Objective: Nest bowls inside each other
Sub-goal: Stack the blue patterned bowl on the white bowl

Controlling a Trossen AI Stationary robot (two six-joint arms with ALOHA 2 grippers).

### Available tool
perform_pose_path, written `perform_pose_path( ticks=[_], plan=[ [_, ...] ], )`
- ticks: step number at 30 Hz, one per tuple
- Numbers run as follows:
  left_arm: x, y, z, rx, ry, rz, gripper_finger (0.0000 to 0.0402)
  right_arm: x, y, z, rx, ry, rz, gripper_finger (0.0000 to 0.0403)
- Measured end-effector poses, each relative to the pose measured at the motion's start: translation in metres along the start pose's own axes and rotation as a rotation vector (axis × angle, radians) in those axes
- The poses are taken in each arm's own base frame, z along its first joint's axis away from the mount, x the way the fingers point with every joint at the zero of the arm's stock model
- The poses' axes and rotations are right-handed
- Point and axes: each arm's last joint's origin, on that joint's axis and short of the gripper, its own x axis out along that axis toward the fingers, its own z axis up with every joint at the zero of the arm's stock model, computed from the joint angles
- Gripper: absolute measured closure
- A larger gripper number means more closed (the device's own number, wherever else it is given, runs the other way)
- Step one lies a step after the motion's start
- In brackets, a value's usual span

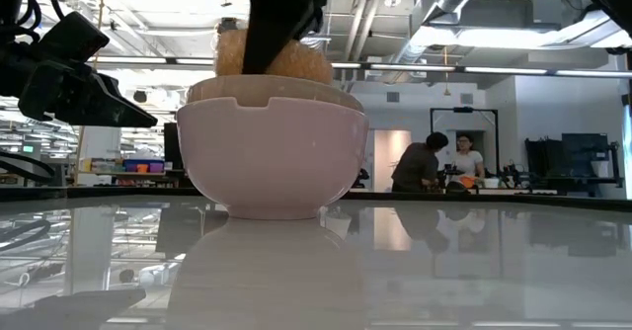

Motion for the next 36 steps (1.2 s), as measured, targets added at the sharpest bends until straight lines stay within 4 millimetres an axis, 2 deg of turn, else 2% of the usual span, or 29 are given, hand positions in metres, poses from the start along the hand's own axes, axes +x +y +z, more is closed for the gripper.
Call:
perform_pose_path(
  ticks=[5, 13, 20, 29, 36],
  plan=[
    [0.000, 0.000, 0.000, 0.000, 0.000, 0.000, 0.0276, 0.011, 0.001, -0.006, -0.023, 0.037, -0.001, 0.0361],
    [0.000, 0.000, 0.000, 0.000, 0.000, 0.000, 0.0276, 0.023, -0.008, -0.010, -0.014, 0.074, -0.018, 0.0361],
    [0.000, 0.000, 0.000, 0.000, 0.000, 0.000, 0.0276, 0.026, -0.014, -0.009, 0.003, 0.077, 0.011, 0.0356],
    [0.000, 0.000, 0.000, 0.000, 0.000, 0.000, 0.0276, 0.026, -0.014, -0.008, 0.006, 0.077, 0.028, 0.0321],
    [0.000, 0.000, 0.000, 0.000, 0.000, 0.000, 0.0276, 0.026, -0.014, -0.008, 0.008, 0.077, 0.028, 0.0315]
  ],
)
